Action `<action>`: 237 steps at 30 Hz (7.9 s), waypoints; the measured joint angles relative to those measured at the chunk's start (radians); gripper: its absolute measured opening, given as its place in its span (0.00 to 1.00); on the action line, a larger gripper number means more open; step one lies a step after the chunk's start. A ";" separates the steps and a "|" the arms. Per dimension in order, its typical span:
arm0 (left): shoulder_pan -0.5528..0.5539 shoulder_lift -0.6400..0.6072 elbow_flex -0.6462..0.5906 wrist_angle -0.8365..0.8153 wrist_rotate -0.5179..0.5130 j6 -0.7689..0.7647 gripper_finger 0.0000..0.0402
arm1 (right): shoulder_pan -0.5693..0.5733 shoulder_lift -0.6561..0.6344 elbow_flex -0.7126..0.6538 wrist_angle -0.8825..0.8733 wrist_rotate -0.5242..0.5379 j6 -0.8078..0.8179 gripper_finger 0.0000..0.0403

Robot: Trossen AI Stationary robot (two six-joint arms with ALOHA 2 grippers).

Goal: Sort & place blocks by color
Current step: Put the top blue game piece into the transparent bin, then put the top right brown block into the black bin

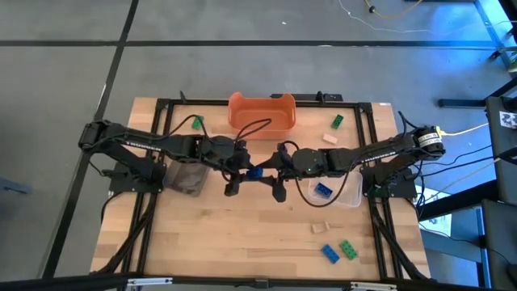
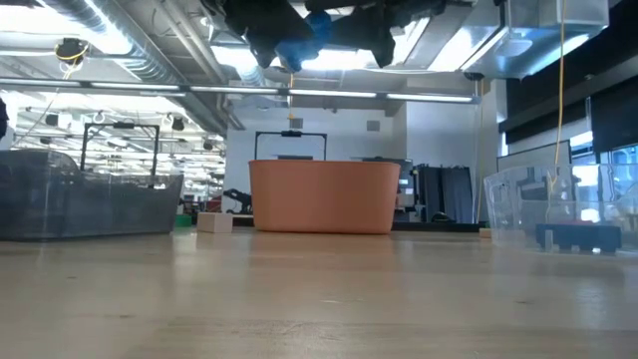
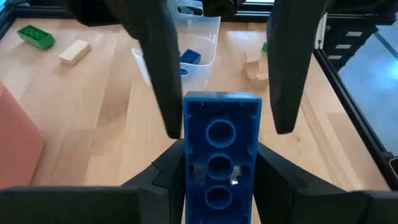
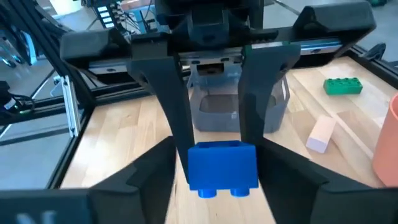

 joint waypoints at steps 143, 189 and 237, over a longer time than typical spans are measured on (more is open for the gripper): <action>0.207 -0.782 -0.438 0.284 -0.079 -0.288 0.49 | 0.038 -0.447 -0.132 -0.549 0.303 0.307 0.46; 0.207 -0.782 -0.438 0.285 -0.079 -0.281 0.49 | -0.747 -0.088 -0.088 -1.117 -0.026 0.073 0.46; 0.208 -0.772 -0.438 0.272 -0.142 -0.289 0.49 | -0.373 -0.439 -0.406 -0.219 -0.201 0.450 0.31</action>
